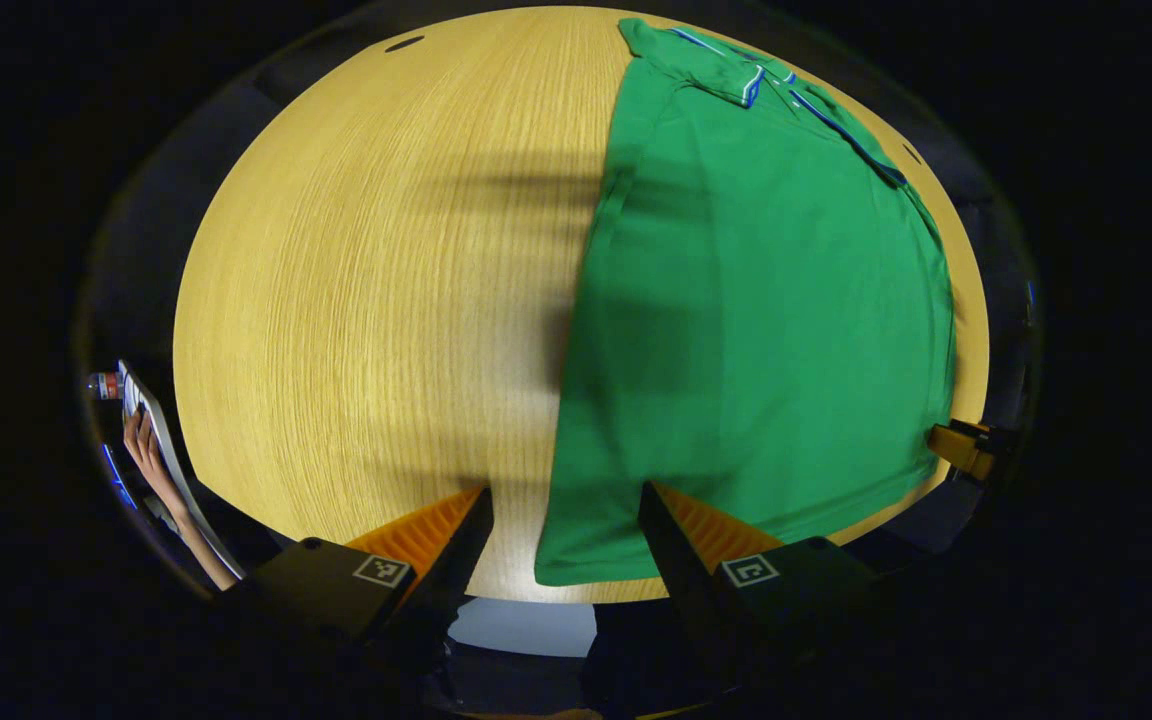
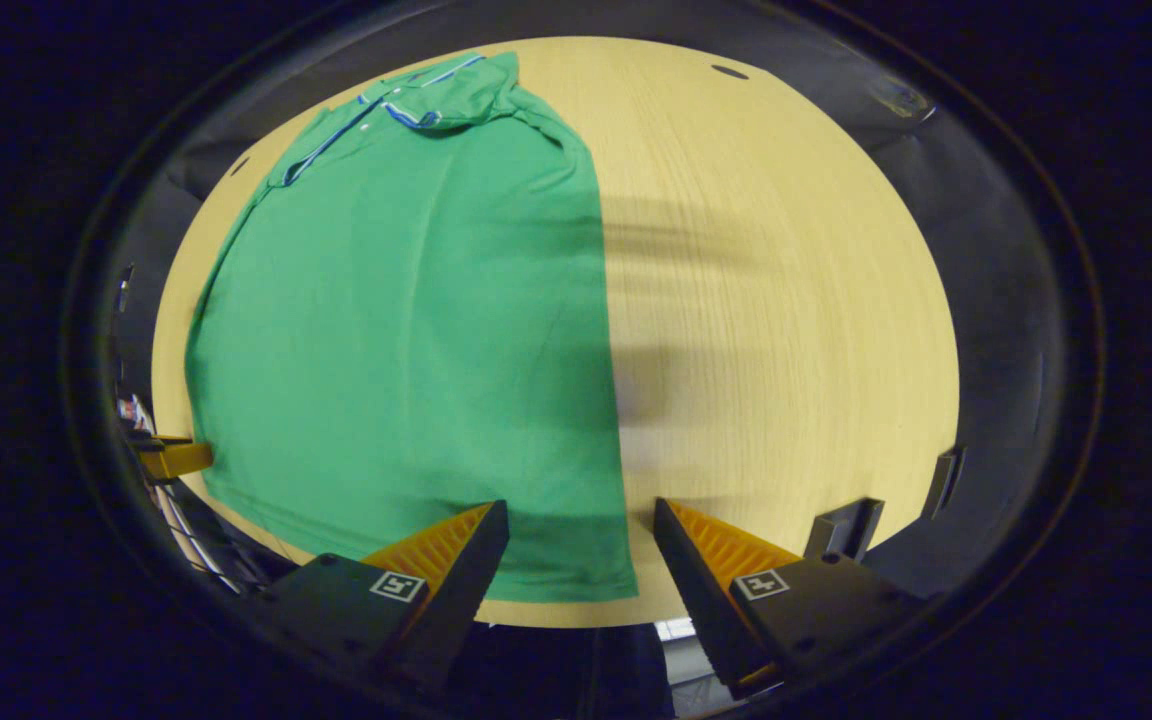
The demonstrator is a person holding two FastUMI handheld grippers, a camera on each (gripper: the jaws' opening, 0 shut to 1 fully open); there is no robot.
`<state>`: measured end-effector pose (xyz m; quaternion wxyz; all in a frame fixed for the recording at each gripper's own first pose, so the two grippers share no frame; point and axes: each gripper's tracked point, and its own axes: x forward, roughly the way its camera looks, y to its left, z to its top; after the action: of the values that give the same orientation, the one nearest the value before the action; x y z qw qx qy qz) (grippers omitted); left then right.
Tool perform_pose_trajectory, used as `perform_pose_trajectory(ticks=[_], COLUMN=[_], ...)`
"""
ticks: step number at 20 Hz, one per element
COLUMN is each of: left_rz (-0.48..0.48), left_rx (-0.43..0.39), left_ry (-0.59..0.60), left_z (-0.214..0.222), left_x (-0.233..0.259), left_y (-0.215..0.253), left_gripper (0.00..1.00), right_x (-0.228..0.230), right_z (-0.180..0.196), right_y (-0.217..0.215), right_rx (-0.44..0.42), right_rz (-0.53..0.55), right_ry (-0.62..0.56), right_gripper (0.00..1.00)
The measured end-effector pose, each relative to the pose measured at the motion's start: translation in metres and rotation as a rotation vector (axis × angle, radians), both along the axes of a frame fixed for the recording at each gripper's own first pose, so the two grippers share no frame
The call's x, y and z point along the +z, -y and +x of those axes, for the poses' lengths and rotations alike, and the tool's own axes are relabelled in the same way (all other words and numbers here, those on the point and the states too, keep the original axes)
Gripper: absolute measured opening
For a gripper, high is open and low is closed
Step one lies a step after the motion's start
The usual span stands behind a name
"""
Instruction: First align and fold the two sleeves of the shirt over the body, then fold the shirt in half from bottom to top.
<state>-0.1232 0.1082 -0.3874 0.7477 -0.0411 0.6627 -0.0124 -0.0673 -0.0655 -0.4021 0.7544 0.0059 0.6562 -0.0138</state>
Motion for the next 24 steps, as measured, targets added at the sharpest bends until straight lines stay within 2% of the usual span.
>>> perform_pose_trajectory(ticks=[1,3,5,6,8,9,10,11,12,13,14,15,19,21,24], left_rz=[0.003,0.009,0.015,0.015,0.014,0.01,0.008,0.004,-0.012,-0.033,-0.043,-0.054,-0.09,-0.083,-0.111], left_rx=[-0.006,-0.041,-0.077,-0.083,-0.103,-0.109,-0.114,-0.117,-0.114,-0.086,-0.08,-0.084,-0.058,-0.06,-0.056], left_ry=[0.0,0.021,0.033,0.034,0.033,0.034,0.035,0.036,0.04,0.045,0.047,0.044,0.048,0.055,0.072], left_z=[0.001,0.005,0.005,0.006,0.006,0.006,0.006,0.007,0.009,0.011,0.013,0.014,0.018,0.016,0.018], left_x=[0.001,0.0,0.001,0.0,0.001,0.0,0.001,0.001,0.001,0.001,0.003,0.004,0.016,0.024,0.054], left_y=[0.001,0.001,0.004,0.006,0.011,0.014,0.015,0.017,0.02,0.023,0.024,0.025,0.032,0.034,0.042], left_gripper=[0.96,0.96,0.9,0.8,0.72,0.65,0.46,0.38,0.36,0.23,0.04,0.03,0.03,0.03,0.03], right_x=[0.0,0.0,-0.001,0.0,-0.001,0.001,0.001,0.001,0.0,0.0,0.001,0.0,-0.001,0.002,0.021], right_z=[0.0,0.001,0.005,0.004,0.005,0.006,0.007,0.008,0.008,0.009,0.008,0.008,0.008,0.007,0.012], right_y=[0.0,-0.002,-0.003,-0.004,-0.007,-0.008,-0.009,-0.009,-0.009,-0.009,-0.009,-0.009,-0.01,-0.013,-0.014], right_rx=[0.002,0.009,0.03,0.036,0.054,0.063,0.07,0.07,0.065,0.068,0.067,0.061,0.072,0.077,0.082], right_rz=[-0.001,-0.001,-0.005,-0.007,-0.011,-0.012,-0.014,-0.014,-0.011,-0.008,-0.004,0.0,0.003,0.019,0.027], right_ry=[-0.018,-0.053,-0.066,-0.07,-0.066,-0.066,-0.063,-0.061,-0.062,-0.063,-0.063,-0.06,-0.038,-0.022,0.019], right_gripper=[0.94,0.96,0.92,0.74,0.58,0.46,0.35,0.24,0.1,0.07,0.02,0.06,0.02,0.09,0.06])
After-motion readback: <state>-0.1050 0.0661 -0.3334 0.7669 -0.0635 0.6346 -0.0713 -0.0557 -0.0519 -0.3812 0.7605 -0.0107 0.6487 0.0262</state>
